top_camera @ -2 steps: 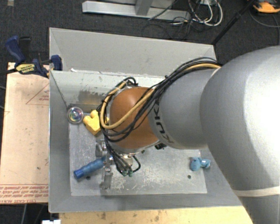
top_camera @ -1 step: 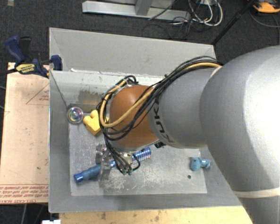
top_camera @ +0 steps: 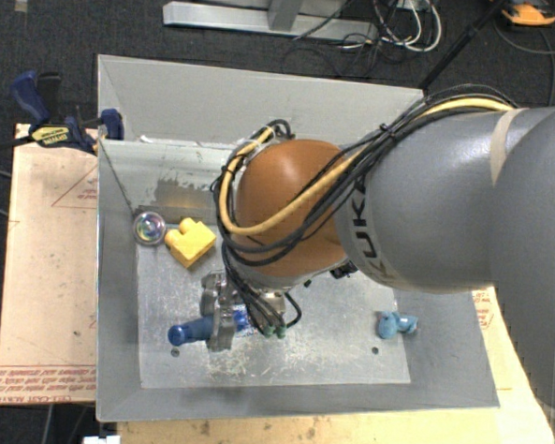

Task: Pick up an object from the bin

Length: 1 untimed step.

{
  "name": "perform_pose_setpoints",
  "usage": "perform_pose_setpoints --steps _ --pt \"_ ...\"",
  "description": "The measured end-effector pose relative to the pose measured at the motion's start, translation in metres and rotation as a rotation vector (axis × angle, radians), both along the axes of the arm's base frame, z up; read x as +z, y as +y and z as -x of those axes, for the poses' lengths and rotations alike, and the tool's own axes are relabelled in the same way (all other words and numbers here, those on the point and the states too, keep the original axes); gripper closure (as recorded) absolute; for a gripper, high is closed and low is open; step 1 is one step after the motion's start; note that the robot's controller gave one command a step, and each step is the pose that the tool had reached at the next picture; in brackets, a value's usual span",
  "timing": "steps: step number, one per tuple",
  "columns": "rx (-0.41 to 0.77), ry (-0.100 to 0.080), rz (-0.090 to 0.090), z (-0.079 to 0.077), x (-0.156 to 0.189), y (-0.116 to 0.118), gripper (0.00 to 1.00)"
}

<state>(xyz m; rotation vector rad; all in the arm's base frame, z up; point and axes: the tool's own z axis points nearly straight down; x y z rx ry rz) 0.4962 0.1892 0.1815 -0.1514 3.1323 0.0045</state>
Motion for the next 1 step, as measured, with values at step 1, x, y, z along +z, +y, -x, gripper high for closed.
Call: perform_pose_setpoints --steps 1 --pt "-0.010 -0.004 0.000 -0.0288 0.1223 -0.0015 1.00"
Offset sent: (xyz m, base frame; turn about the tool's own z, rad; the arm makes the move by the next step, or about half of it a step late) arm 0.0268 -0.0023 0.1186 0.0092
